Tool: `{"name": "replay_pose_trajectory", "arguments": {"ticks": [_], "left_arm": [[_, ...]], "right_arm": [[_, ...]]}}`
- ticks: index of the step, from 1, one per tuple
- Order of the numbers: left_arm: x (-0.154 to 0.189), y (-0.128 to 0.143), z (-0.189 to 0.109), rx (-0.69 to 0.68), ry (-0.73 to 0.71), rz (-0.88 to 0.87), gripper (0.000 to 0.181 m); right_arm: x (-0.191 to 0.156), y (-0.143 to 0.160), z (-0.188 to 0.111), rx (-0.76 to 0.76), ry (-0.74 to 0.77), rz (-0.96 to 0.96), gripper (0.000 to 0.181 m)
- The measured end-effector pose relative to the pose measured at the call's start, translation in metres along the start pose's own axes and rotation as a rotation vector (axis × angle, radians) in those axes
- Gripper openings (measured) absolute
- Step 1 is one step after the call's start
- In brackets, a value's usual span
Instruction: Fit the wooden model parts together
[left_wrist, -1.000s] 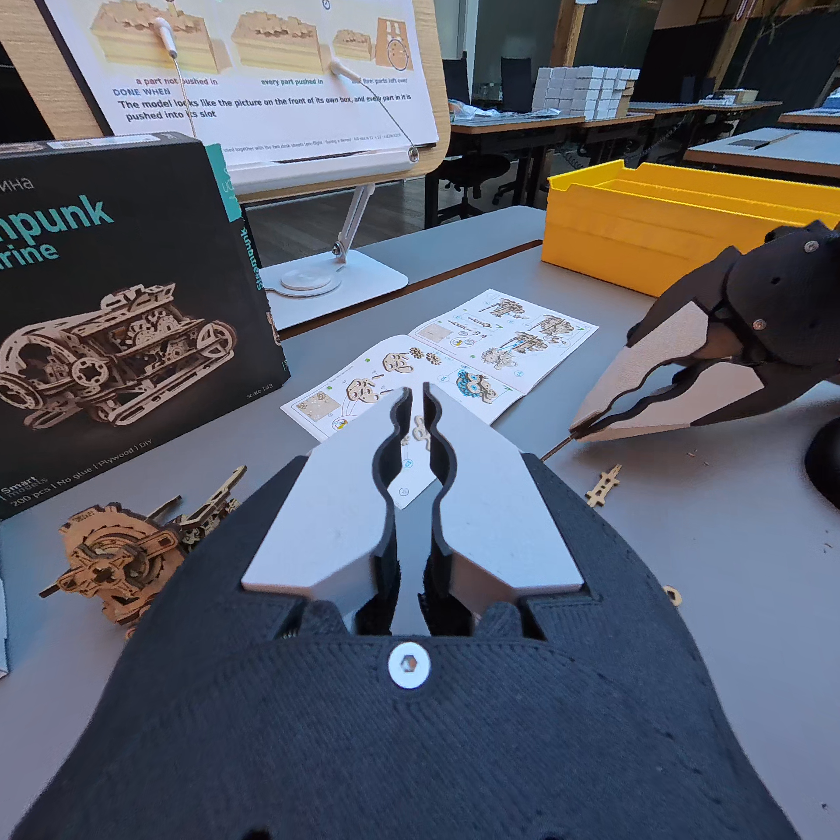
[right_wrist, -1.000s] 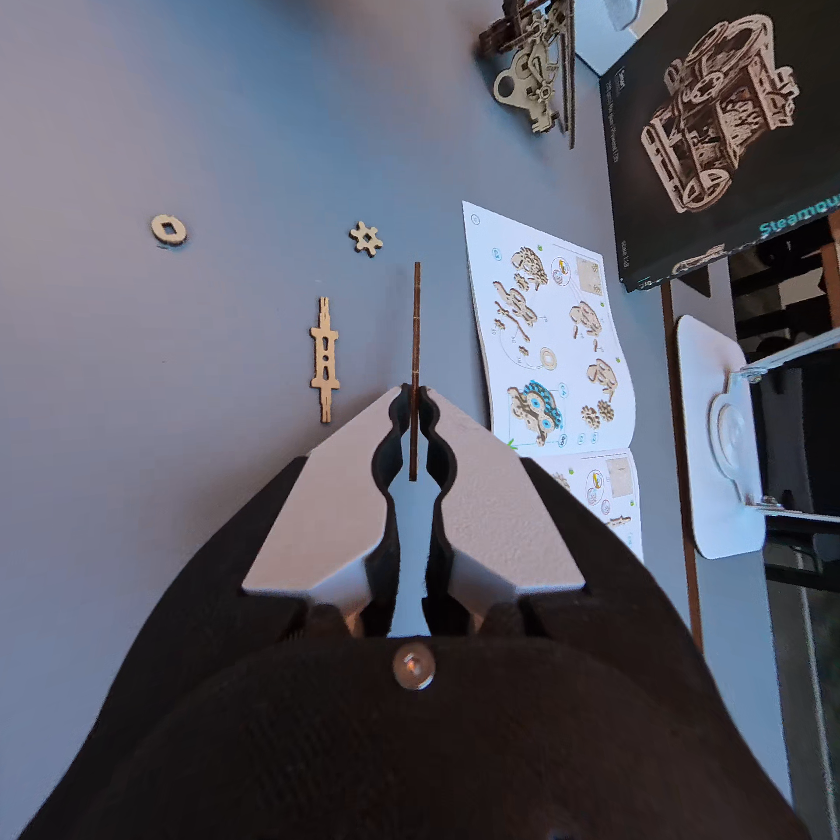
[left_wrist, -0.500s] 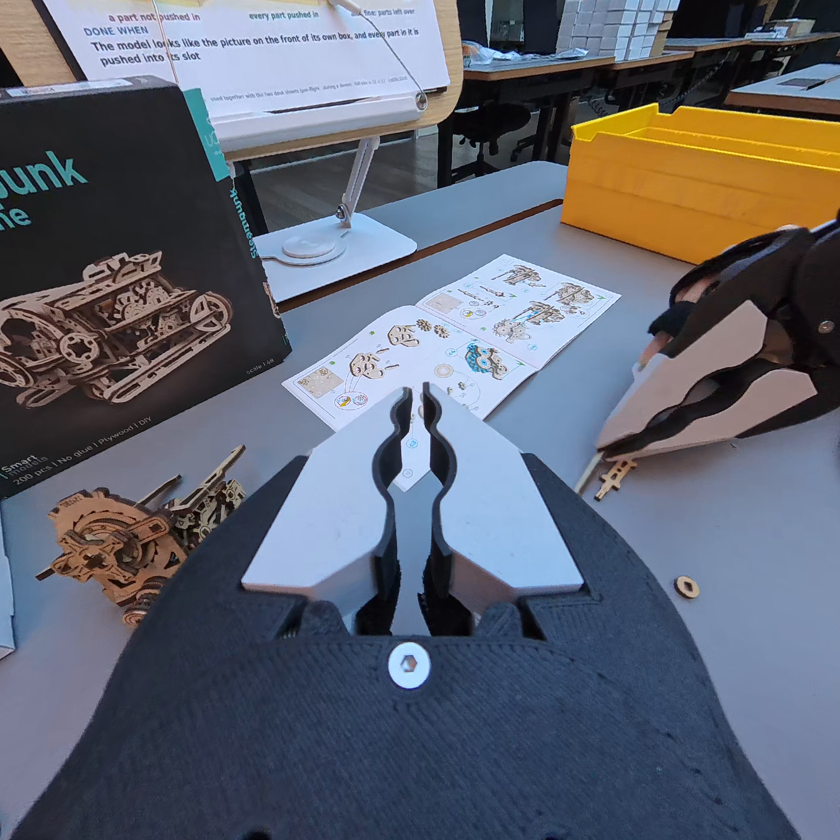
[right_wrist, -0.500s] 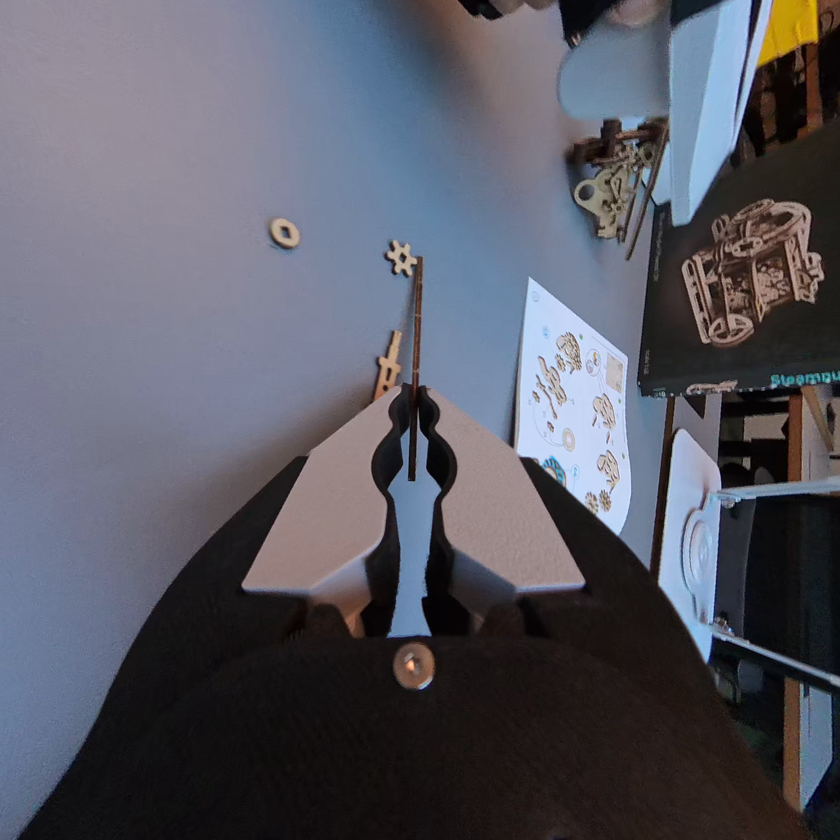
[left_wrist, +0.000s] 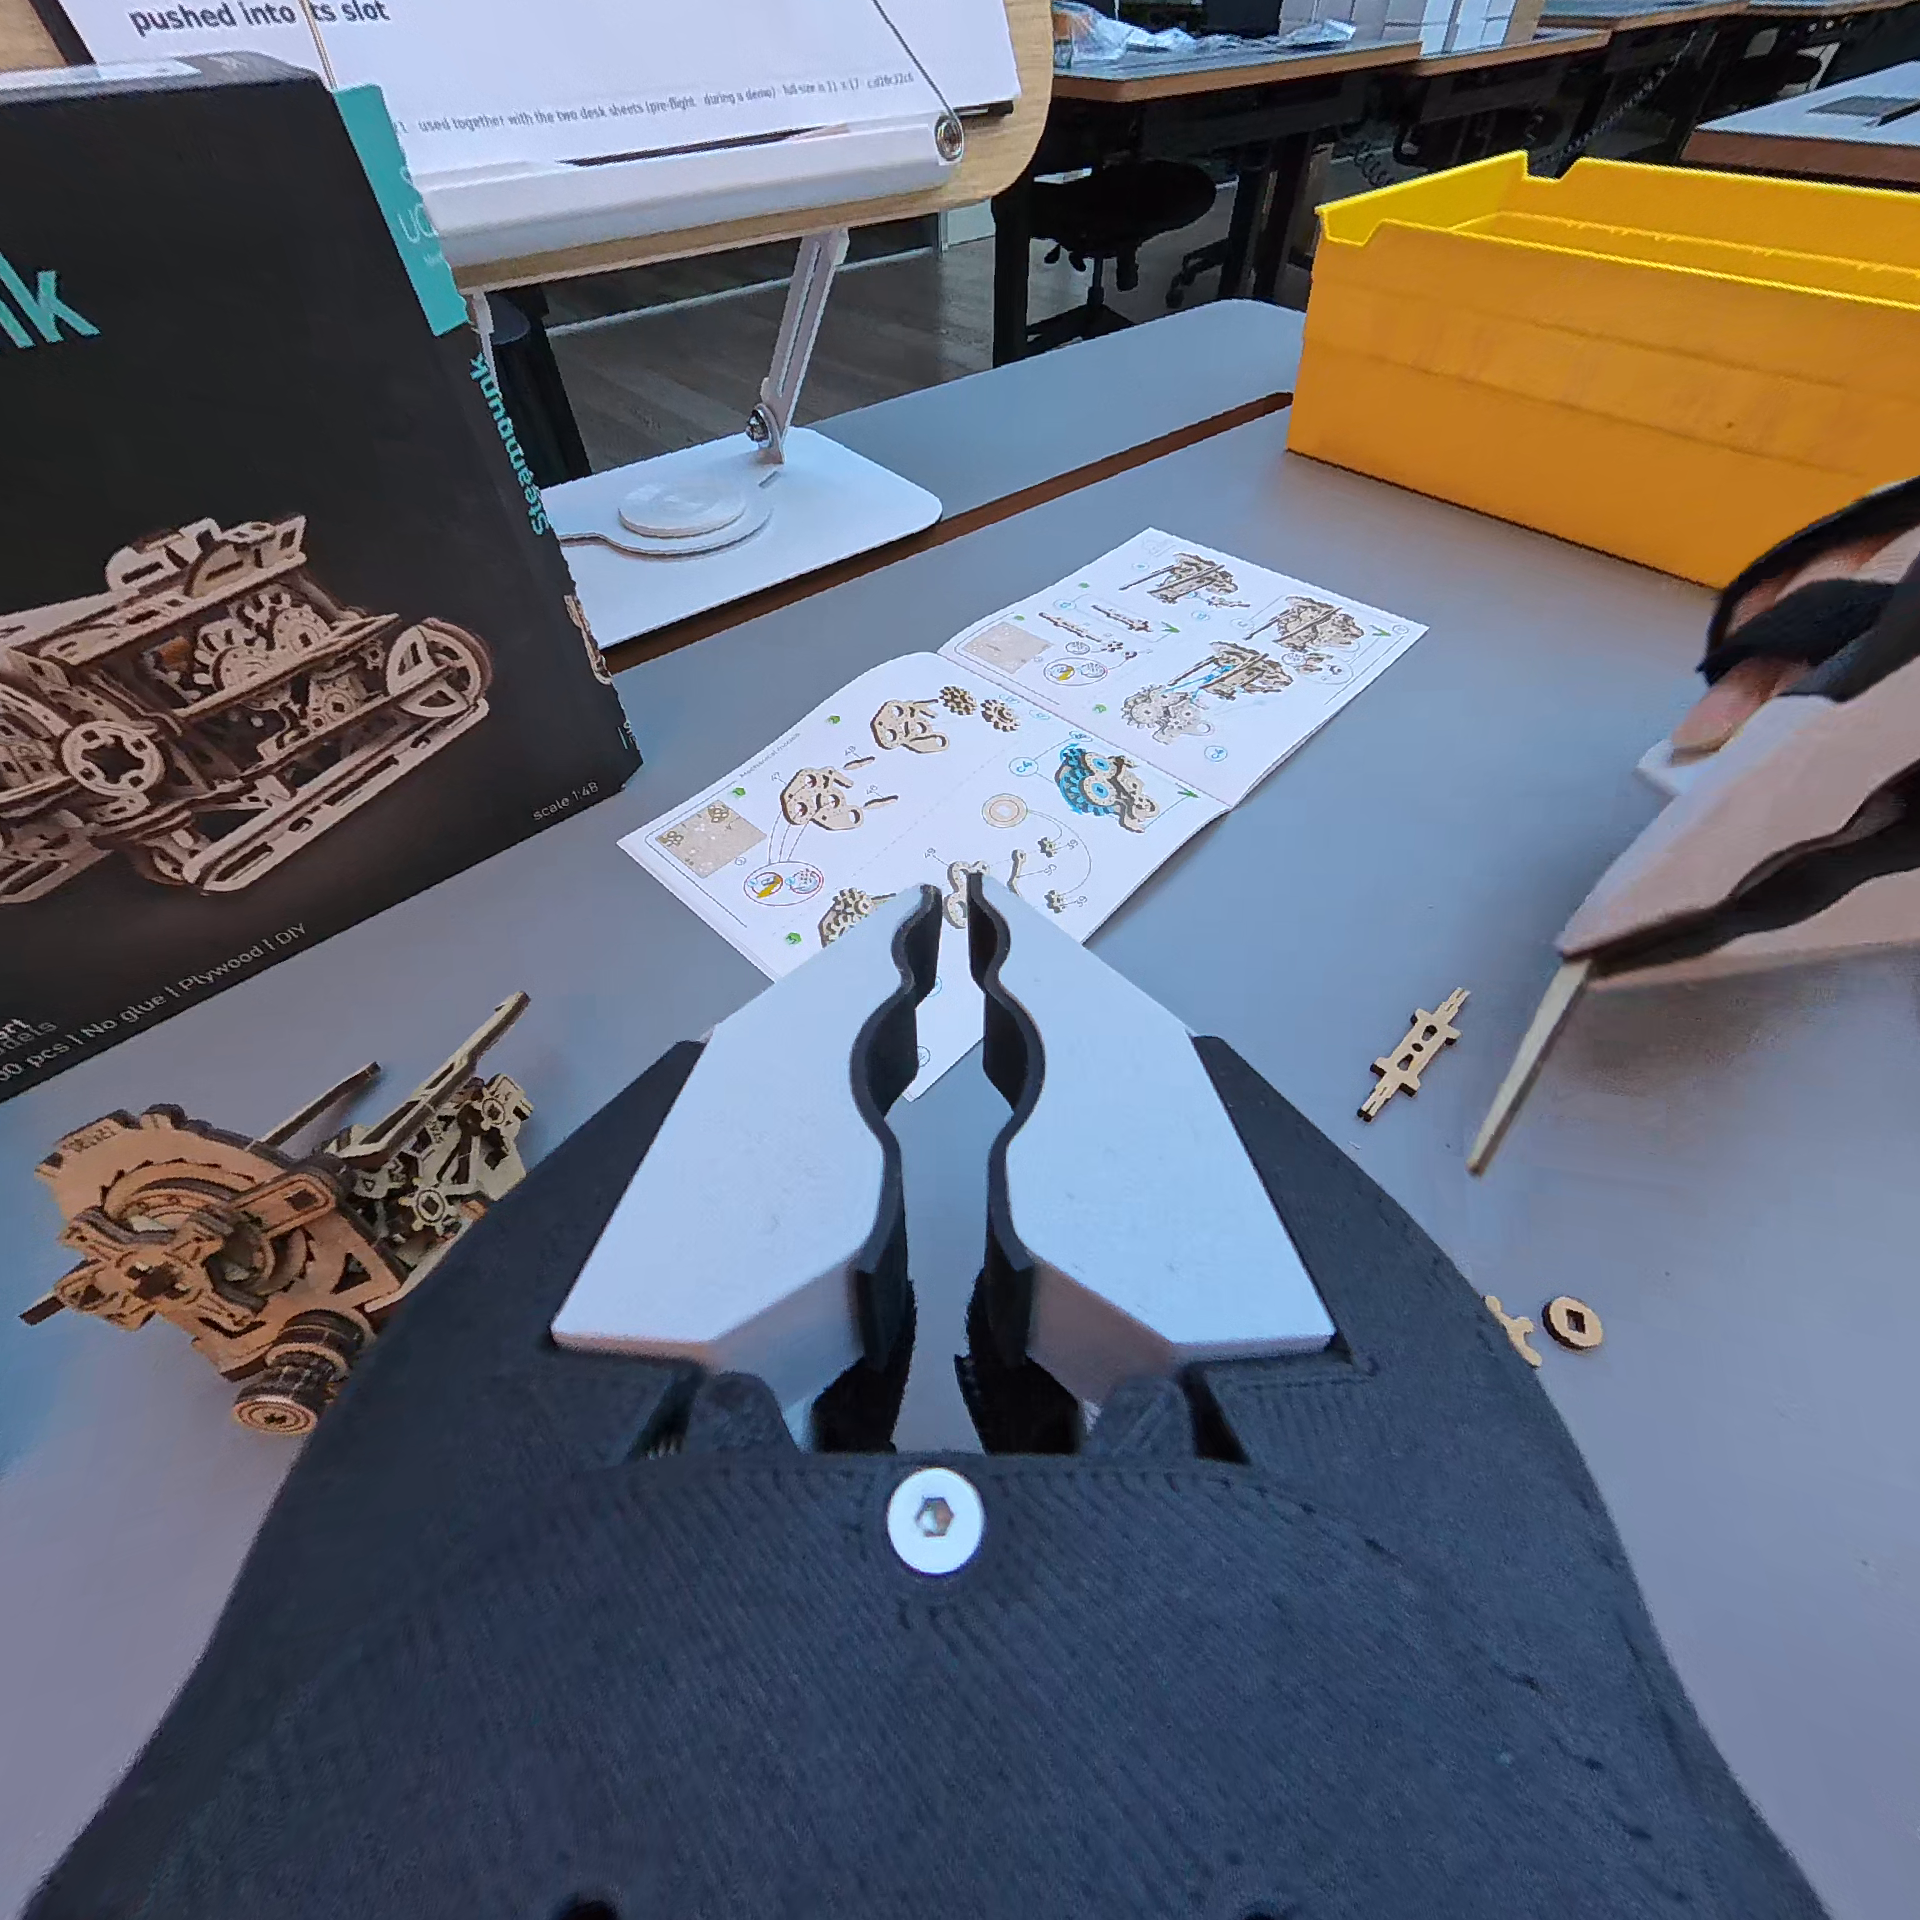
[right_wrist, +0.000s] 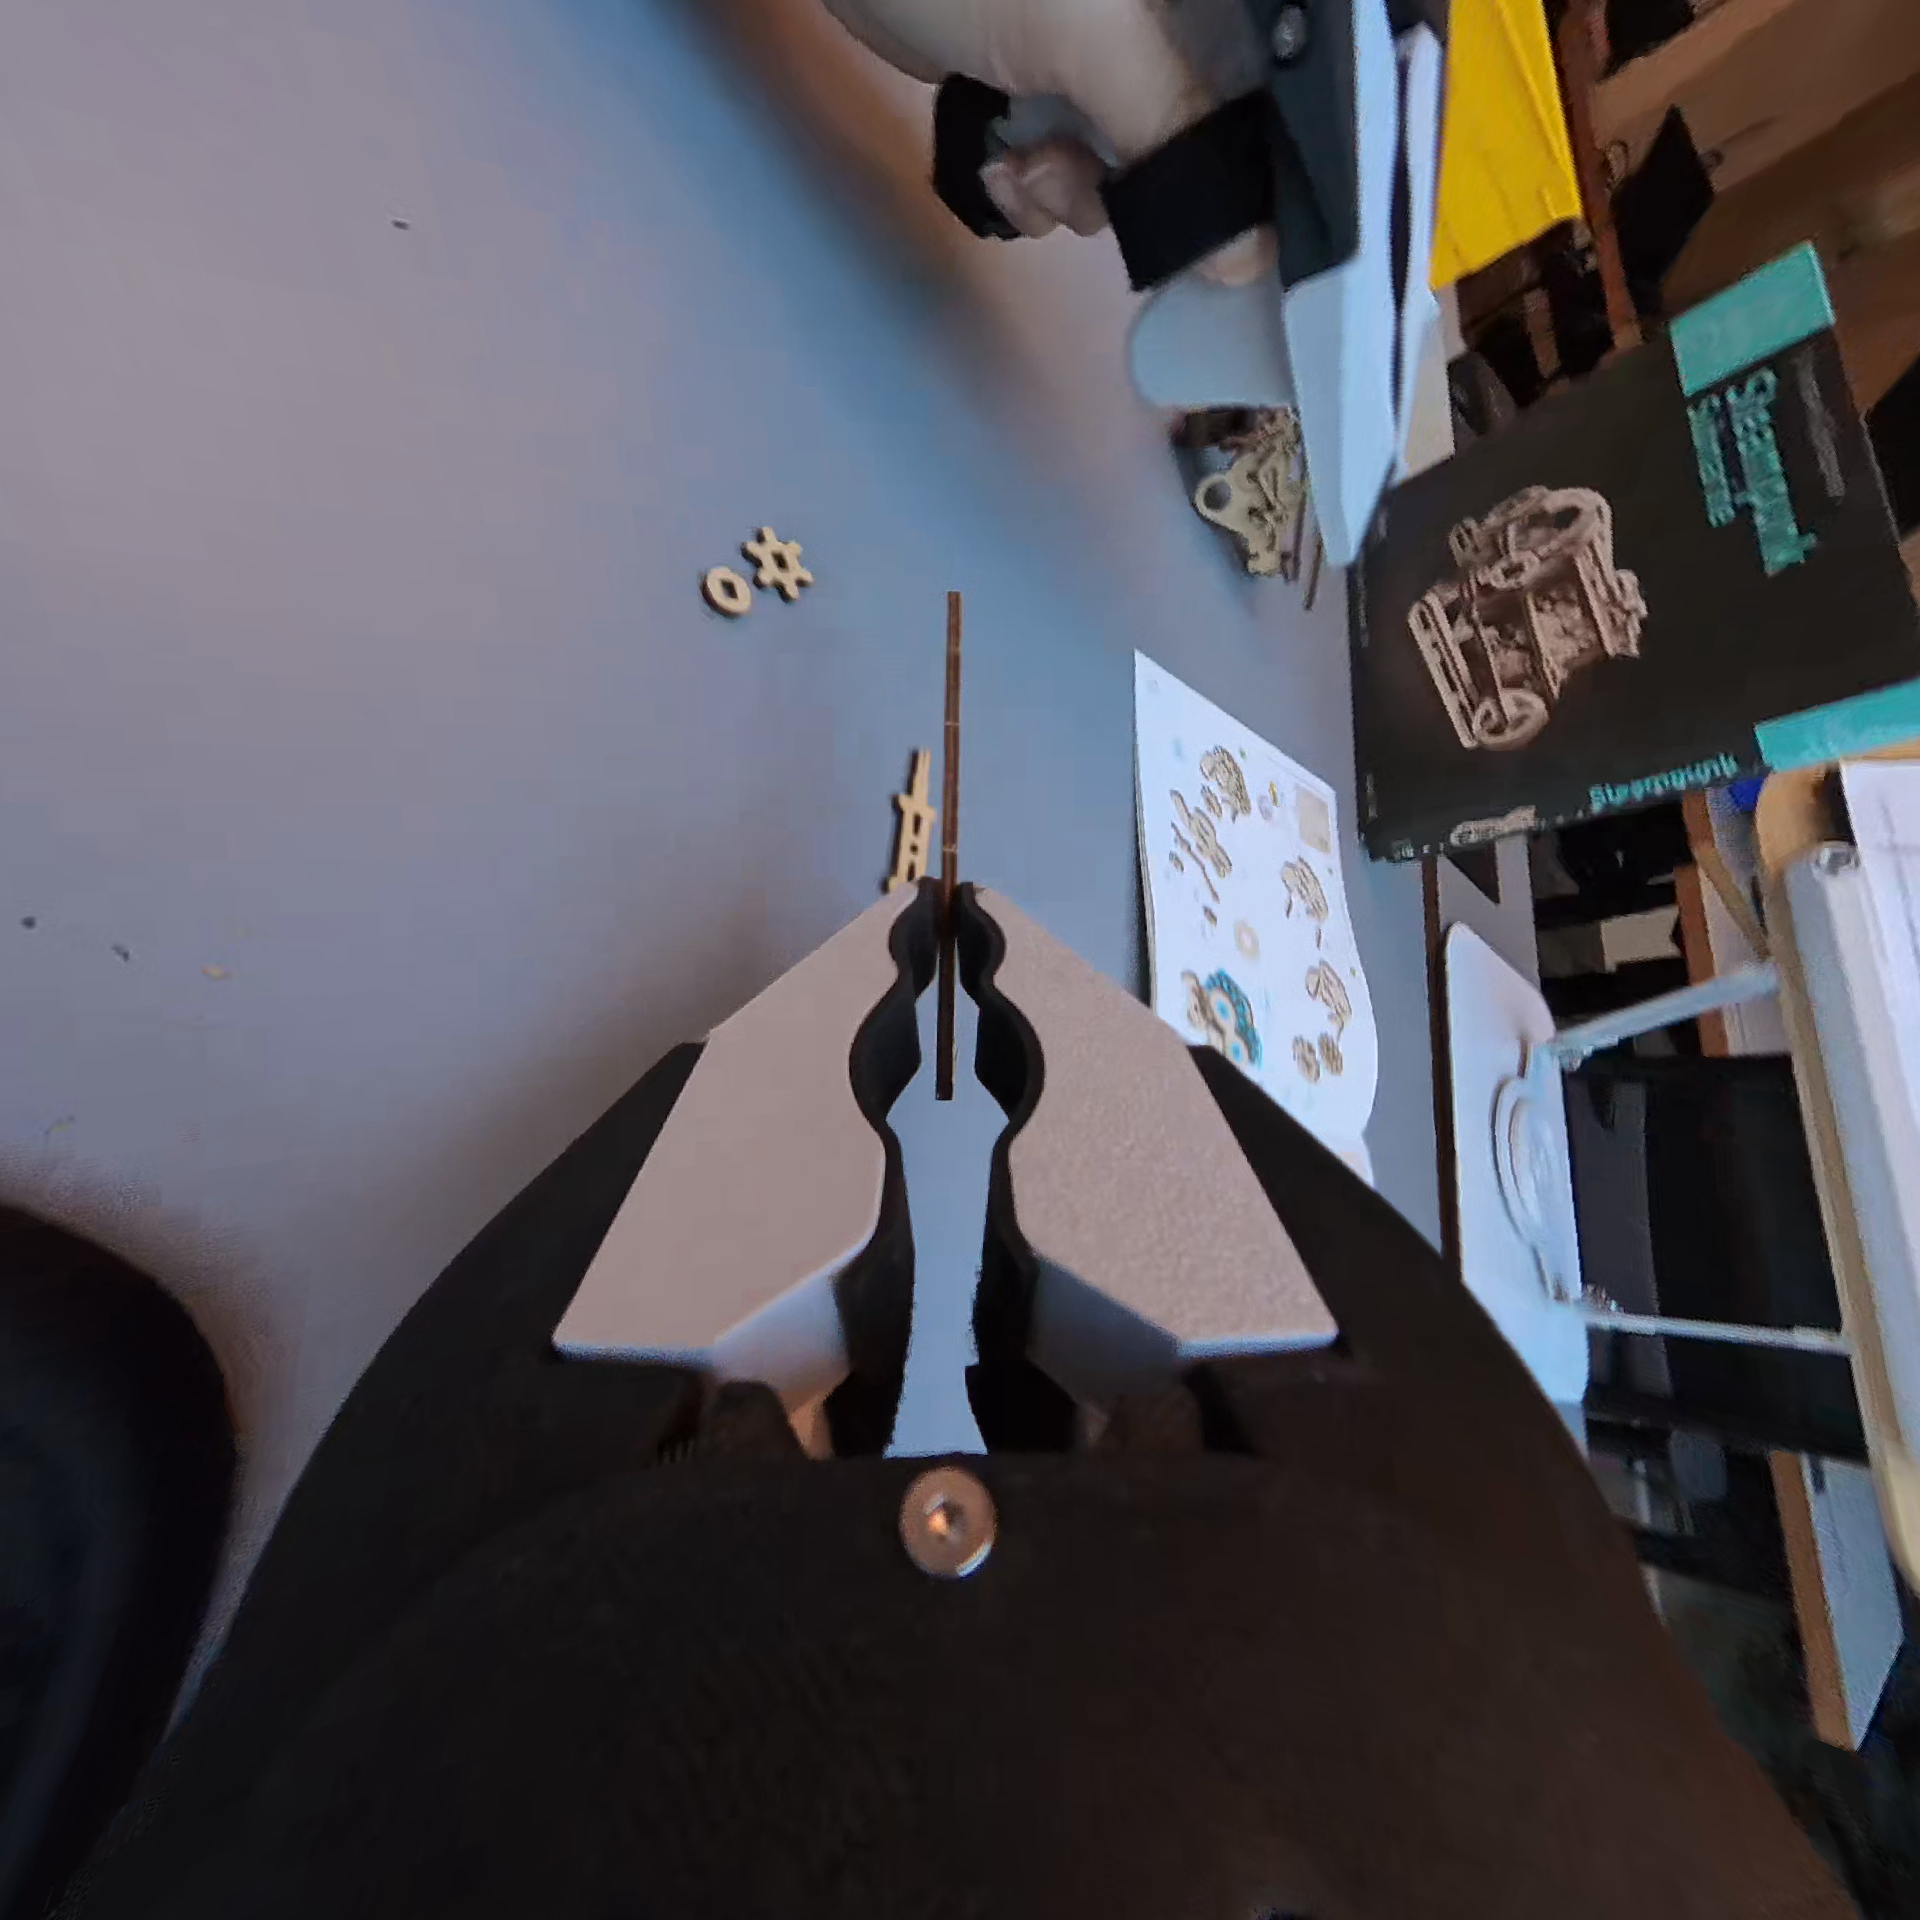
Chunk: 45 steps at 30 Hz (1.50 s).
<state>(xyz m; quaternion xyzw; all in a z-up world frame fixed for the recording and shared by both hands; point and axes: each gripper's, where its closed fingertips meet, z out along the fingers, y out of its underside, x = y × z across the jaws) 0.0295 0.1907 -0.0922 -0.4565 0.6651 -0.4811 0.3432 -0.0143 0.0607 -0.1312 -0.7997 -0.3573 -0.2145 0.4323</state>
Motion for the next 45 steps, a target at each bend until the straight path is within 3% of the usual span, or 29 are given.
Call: {"name": "replay_pose_trajectory", "arguments": {"ticks": [5,16,20,23,25,30,34,36,39,45], "left_arm": [[0.0,0.0,0.0,0.0,0.005,-0.009,0.003],[0.006,0.003,0.002,-0.034,0.049,-0.004,0.006],[0.04,0.007,0.002,-0.088,0.27,-0.036,0.015],[0.077,0.011,-0.001,-0.178,0.468,-0.111,0.03],[0.095,0.024,0.0,-0.277,0.506,-0.076,0.036],[0.114,0.064,-0.01,-0.516,0.543,0.12,0.033],[0.114,0.068,-0.031,-0.478,0.605,0.337,0.019],[0.112,0.065,-0.04,-0.438,0.627,0.338,0.026],[0.112,0.074,-0.05,-0.497,0.682,0.279,0.034],[0.115,0.088,-0.043,-0.507,0.683,0.338,0.026]], "right_arm": [[-0.022,0.032,-0.029,0.012,-0.081,0.091,0.001],[-0.008,0.058,-0.016,-0.126,-0.074,0.104,0.001],[-0.011,0.054,-0.031,-0.081,-0.072,0.15,0.001],[-0.005,0.067,-0.03,-0.123,-0.053,0.168,0.001],[-0.006,0.068,-0.026,-0.109,-0.071,0.197,0.001],[-0.012,0.064,-0.025,-0.08,-0.099,0.2,0.001],[-0.015,0.064,-0.023,-0.068,-0.114,0.208,0.001],[-0.014,0.063,-0.023,-0.069,-0.111,0.204,0.001],[-0.015,0.061,-0.023,-0.062,-0.111,0.201,0.001],[-0.013,0.038,-0.025,0.013,-0.114,0.208,0.001]]}}
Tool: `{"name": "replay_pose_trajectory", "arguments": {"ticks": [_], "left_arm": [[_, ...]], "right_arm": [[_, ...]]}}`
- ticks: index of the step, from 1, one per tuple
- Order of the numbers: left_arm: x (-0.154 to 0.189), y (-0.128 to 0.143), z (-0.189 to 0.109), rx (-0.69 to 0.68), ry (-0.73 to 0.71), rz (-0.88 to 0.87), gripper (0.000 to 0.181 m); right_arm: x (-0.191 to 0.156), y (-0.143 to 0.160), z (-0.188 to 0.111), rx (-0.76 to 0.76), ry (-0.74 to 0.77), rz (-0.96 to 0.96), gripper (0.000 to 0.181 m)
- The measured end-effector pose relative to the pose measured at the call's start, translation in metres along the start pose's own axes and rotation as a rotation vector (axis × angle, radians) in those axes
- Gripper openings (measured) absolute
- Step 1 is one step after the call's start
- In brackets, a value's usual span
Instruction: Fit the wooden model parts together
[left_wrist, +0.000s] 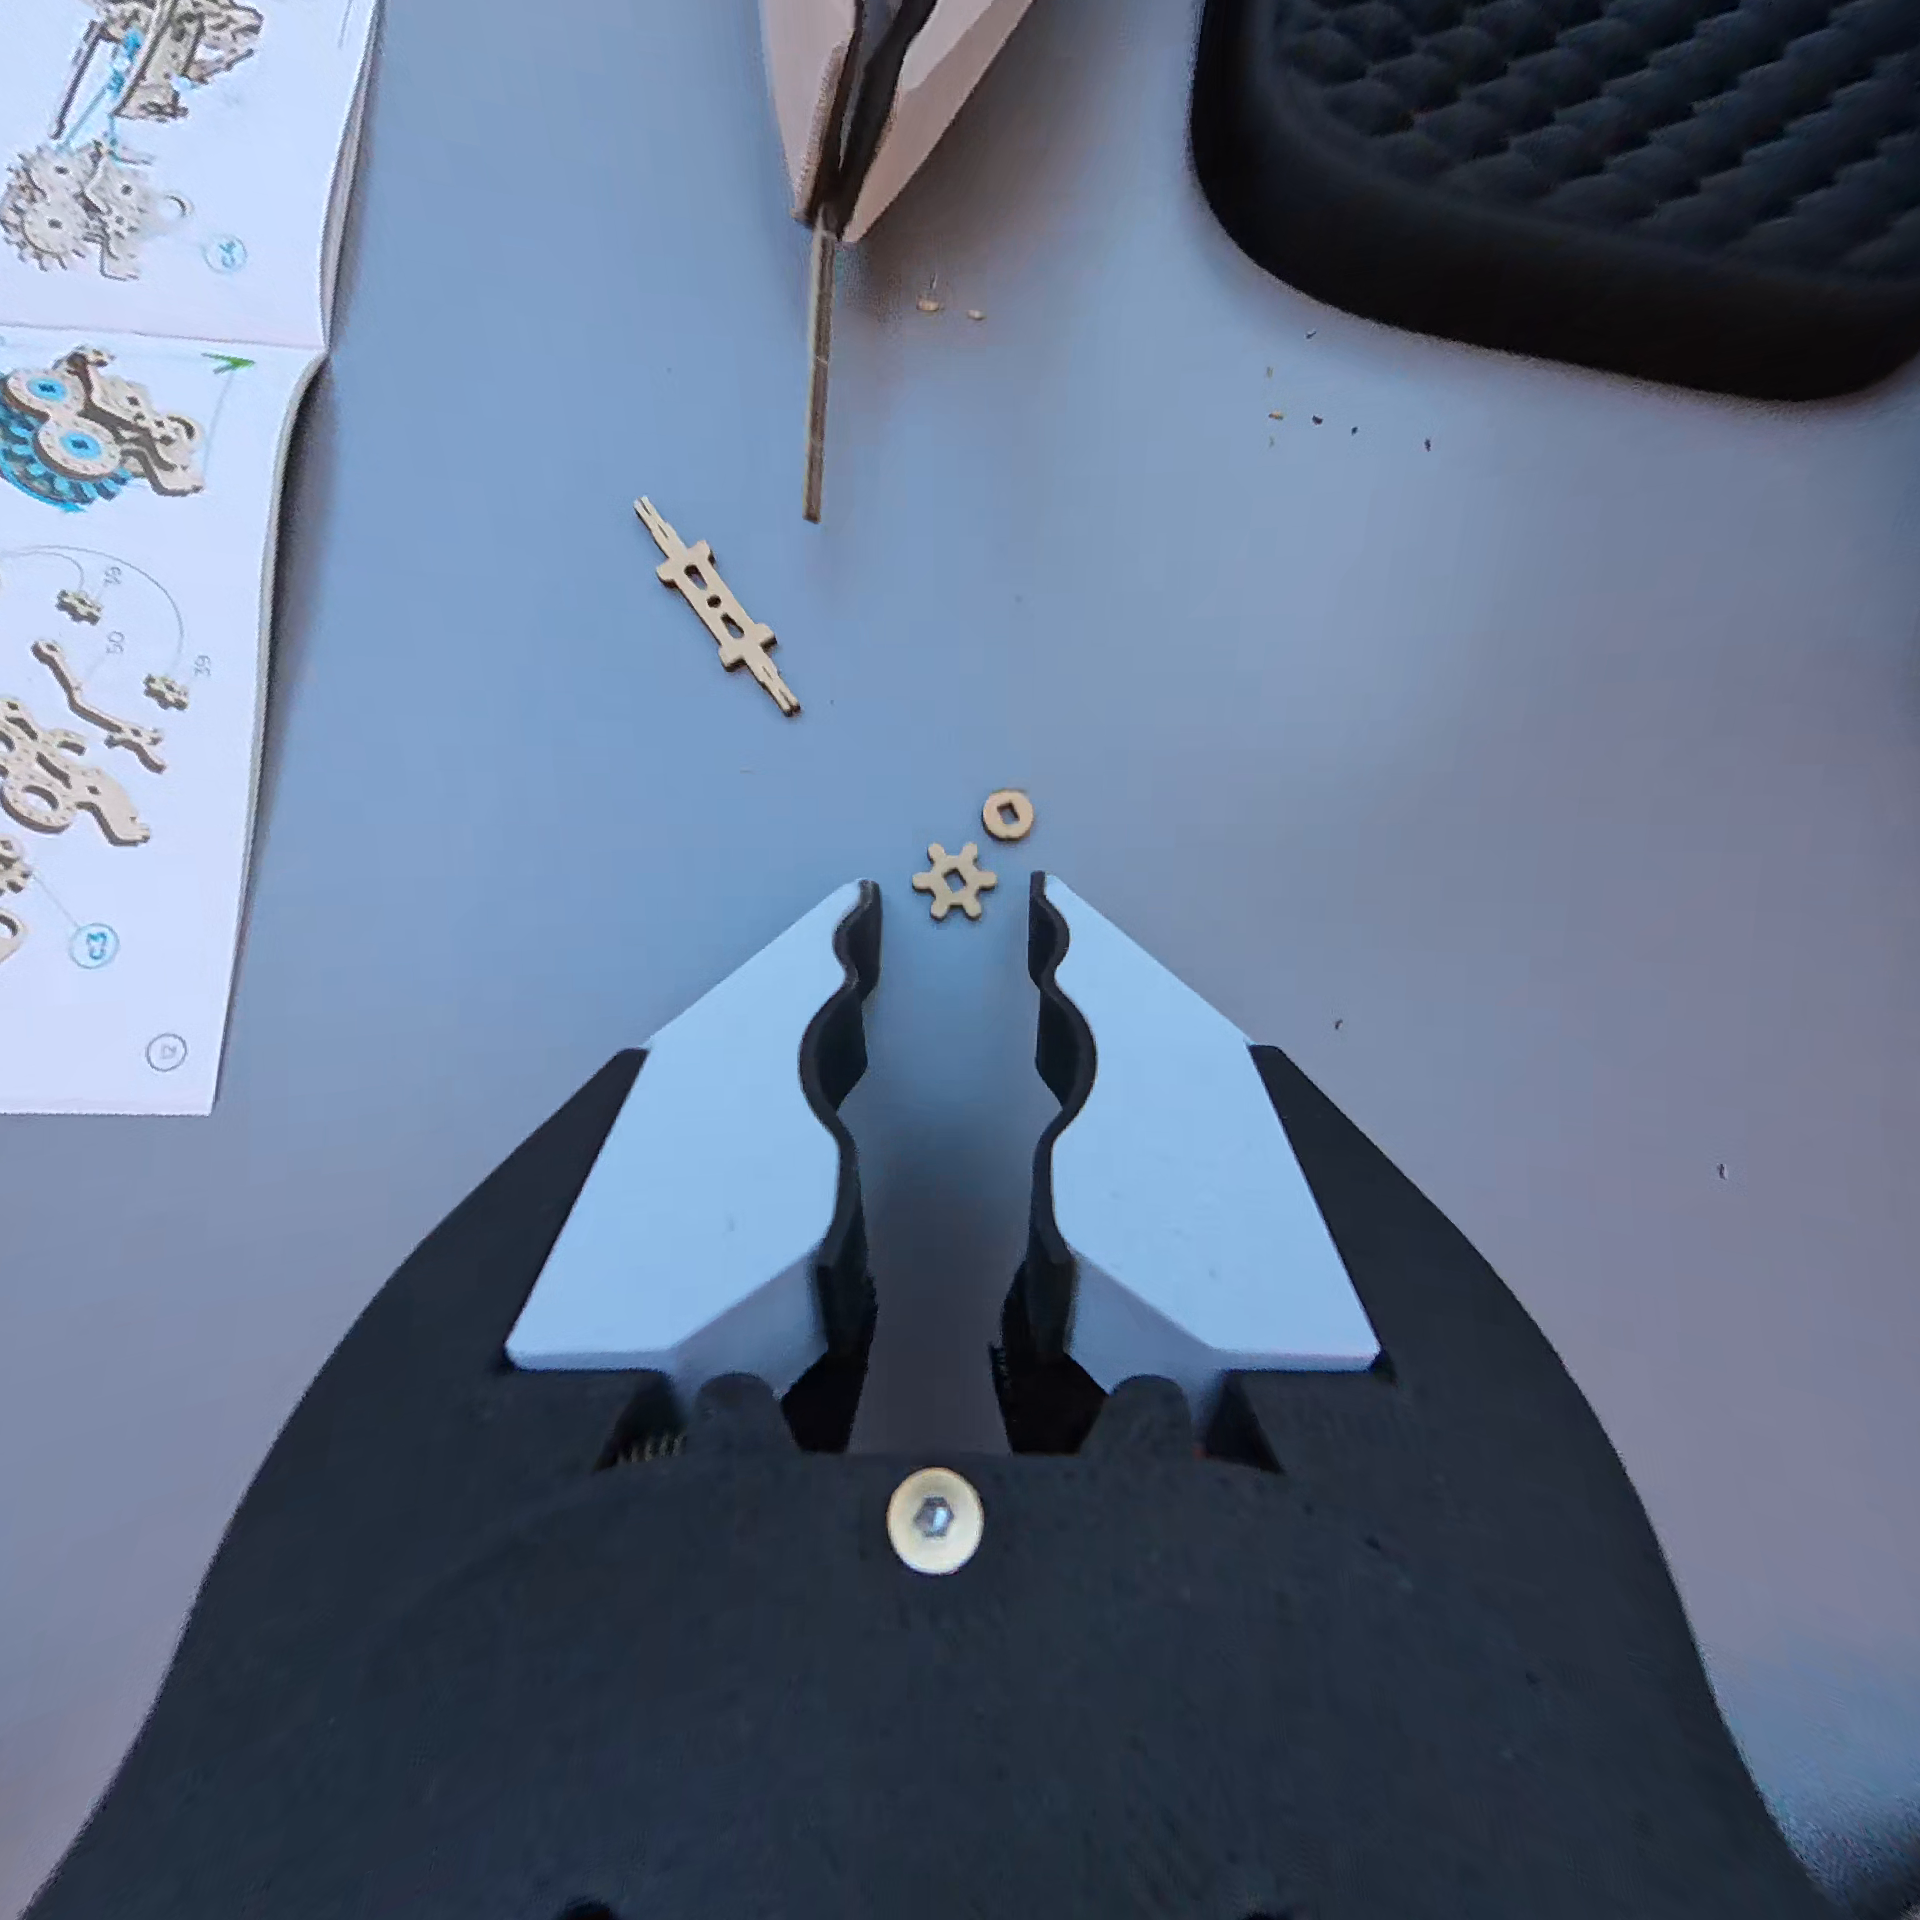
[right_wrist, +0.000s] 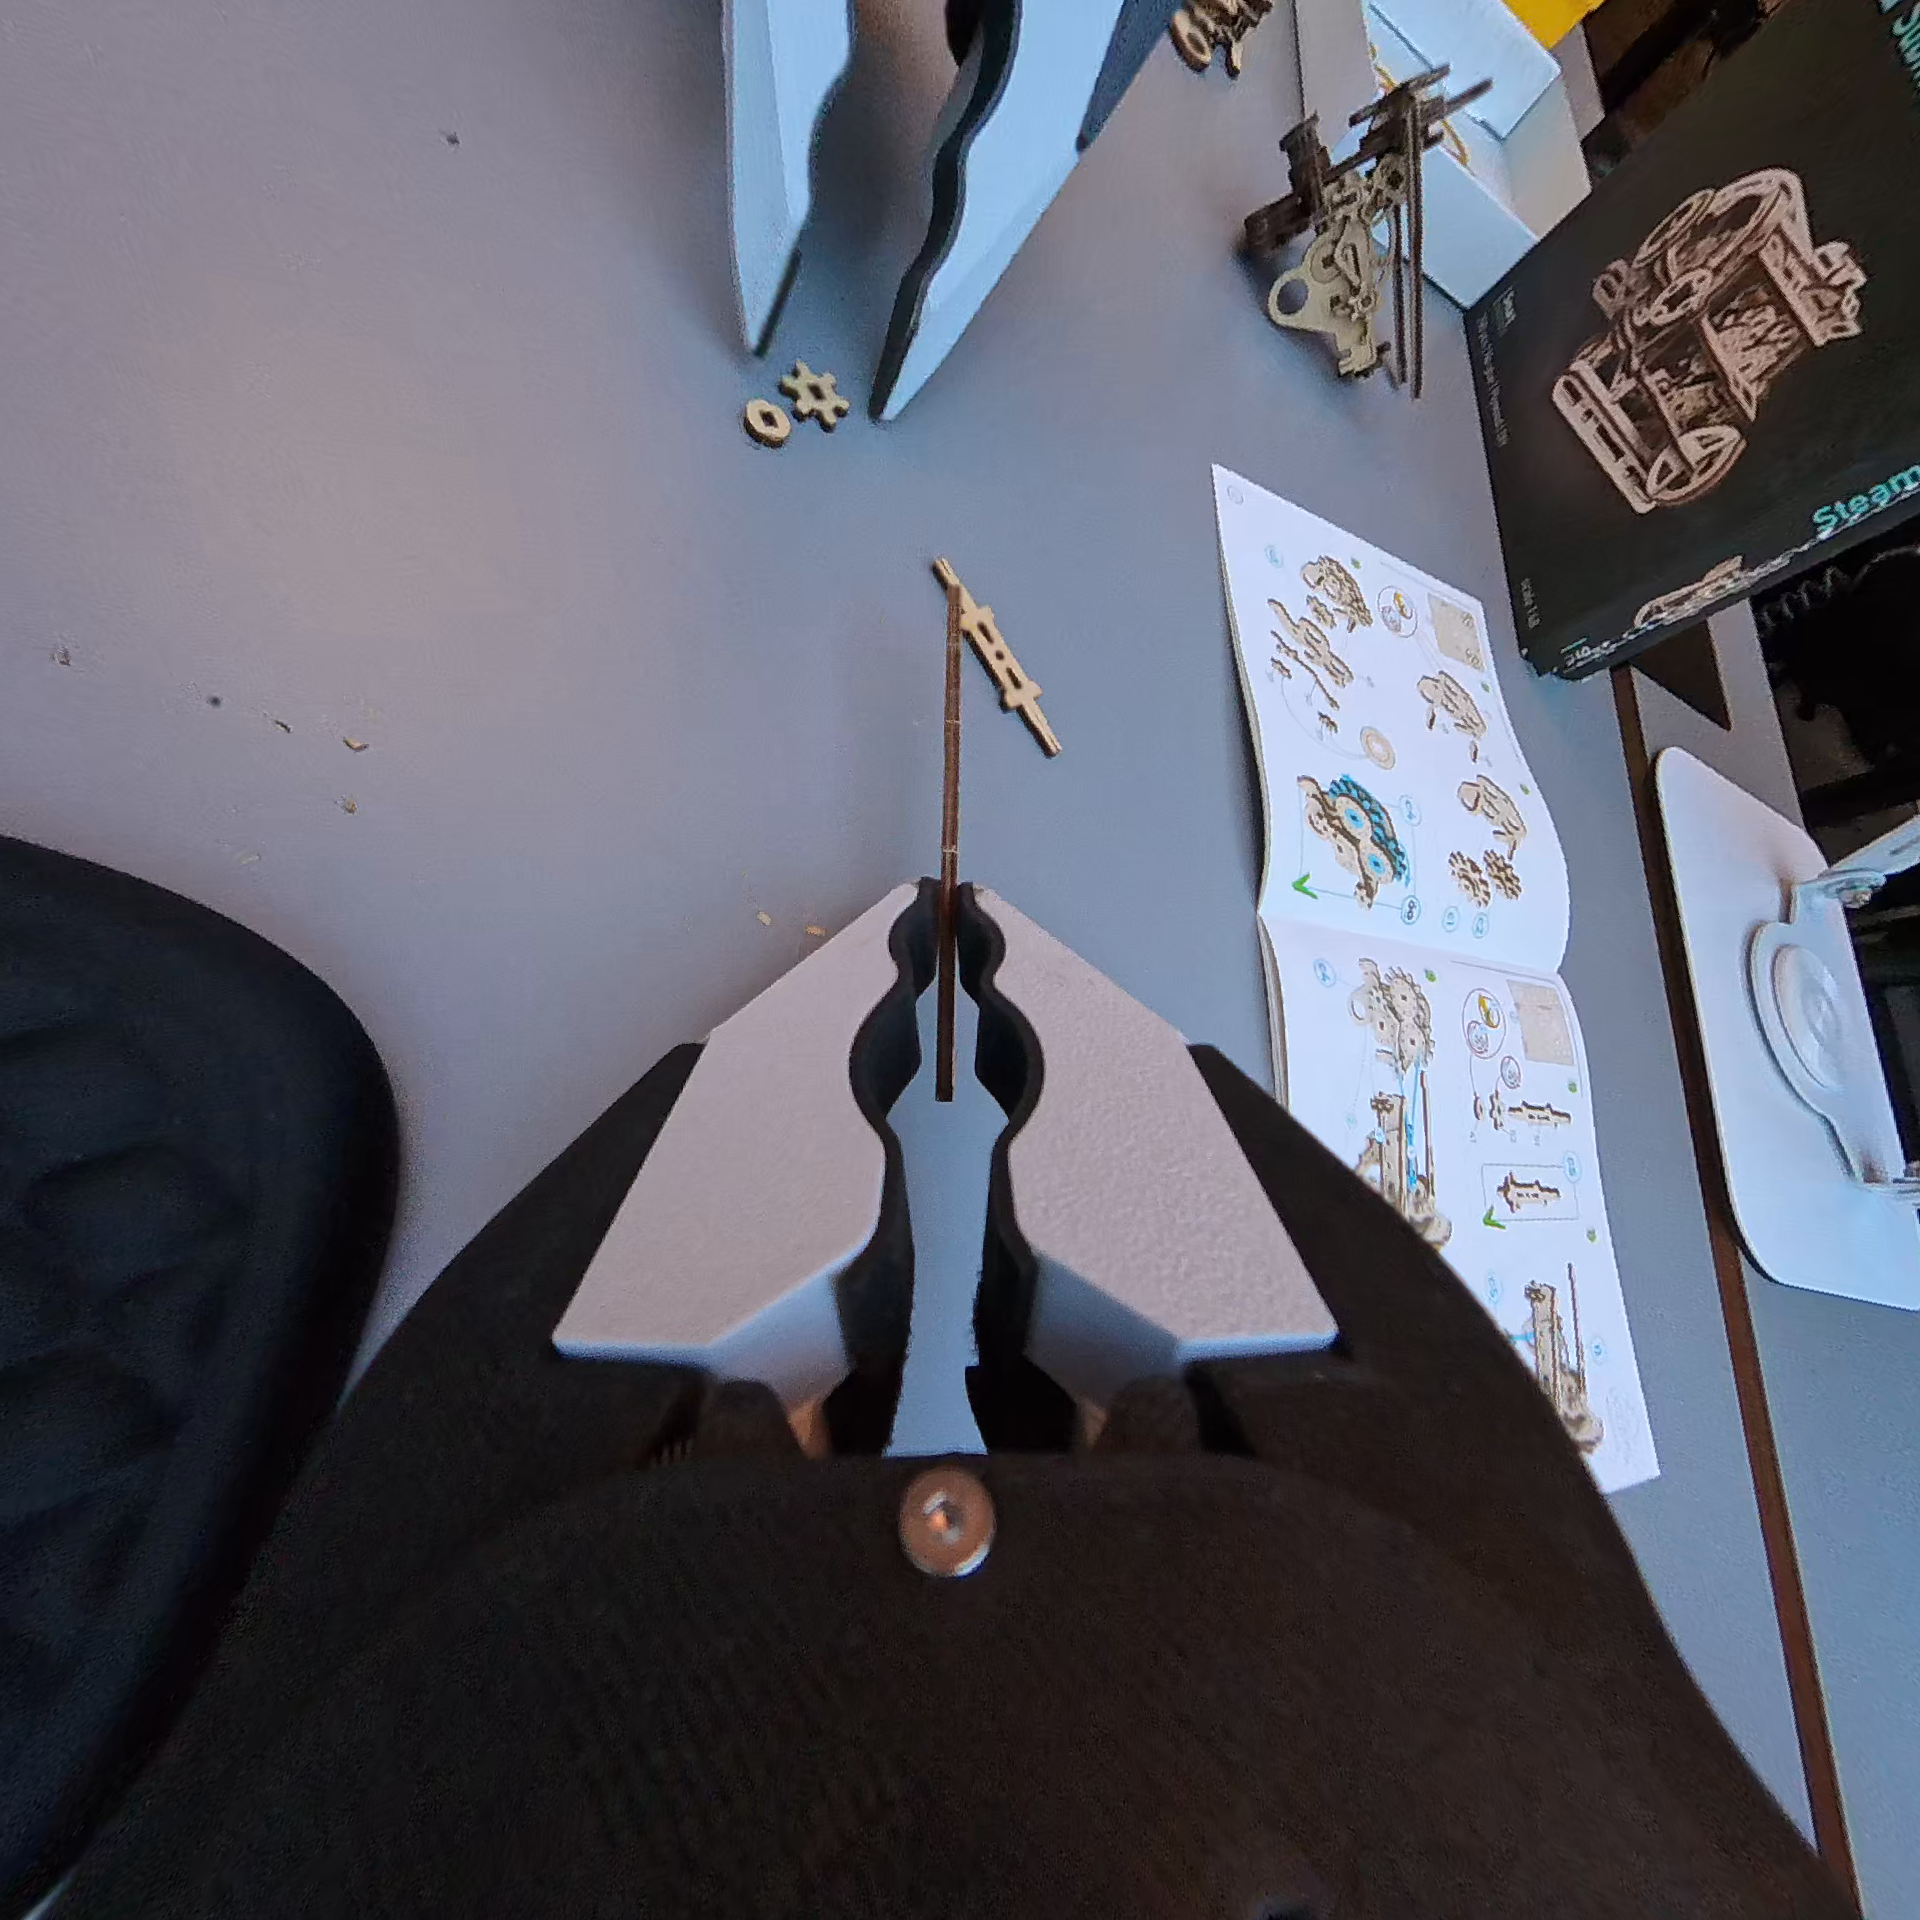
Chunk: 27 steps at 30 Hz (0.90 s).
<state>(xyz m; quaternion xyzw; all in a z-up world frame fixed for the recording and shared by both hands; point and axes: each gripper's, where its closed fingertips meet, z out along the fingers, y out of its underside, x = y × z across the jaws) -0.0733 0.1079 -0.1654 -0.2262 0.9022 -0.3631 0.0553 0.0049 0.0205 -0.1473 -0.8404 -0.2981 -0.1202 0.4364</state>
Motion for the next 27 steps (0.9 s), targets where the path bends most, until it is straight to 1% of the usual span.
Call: {"name": "replay_pose_trajectory", "arguments": {"ticks": [3,6,7,9,13,16,18,21,22,25,27], "left_arm": [[-0.004,-0.001,0.002,0.023,-0.023,0.002,0.015],[-0.004,-0.001,0.001,0.014,-0.023,0.005,0.012],[-0.004,0.0,0.001,0.006,-0.026,0.023,0.006],[-0.005,-0.001,0.001,0.001,-0.048,0.053,0.006],[-0.005,-0.005,0.004,0.013,-0.058,0.055,0.006],[-0.012,-0.015,0.0,0.056,-0.115,0.068,0.006],[-0.014,-0.033,-0.01,0.152,-0.155,0.094,0.006],[-0.004,-0.075,-0.031,0.394,-0.166,0.141,0.005],[-0.001,-0.085,-0.036,0.454,-0.174,0.158,0.005],[0.009,-0.101,-0.048,0.57,-0.175,0.221,0.005],[0.012,-0.103,-0.05,0.59,-0.145,0.21,0.005]], "right_arm": [[-0.005,-0.007,0.003,0.01,-0.017,-0.008,0.001],[-0.009,-0.012,0.006,0.023,-0.038,0.01,0.001],[-0.009,-0.013,0.007,0.026,-0.048,0.032,0.001],[-0.01,-0.016,0.007,0.048,-0.066,0.079,0.001],[-0.009,-0.022,0.004,0.106,-0.108,0.178,0.001],[-0.01,-0.026,0.001,0.136,-0.147,0.235,0.001],[-0.01,-0.033,-0.003,0.189,-0.19,0.315,0.001],[-0.007,-0.049,-0.015,0.313,-0.283,0.454,0.001],[-0.005,-0.054,-0.019,0.354,-0.313,0.493,0.001],[-0.001,-0.061,-0.029,0.439,-0.358,0.562,0.001],[0.0,-0.063,-0.031,0.455,-0.364,0.569,0.001]]}}
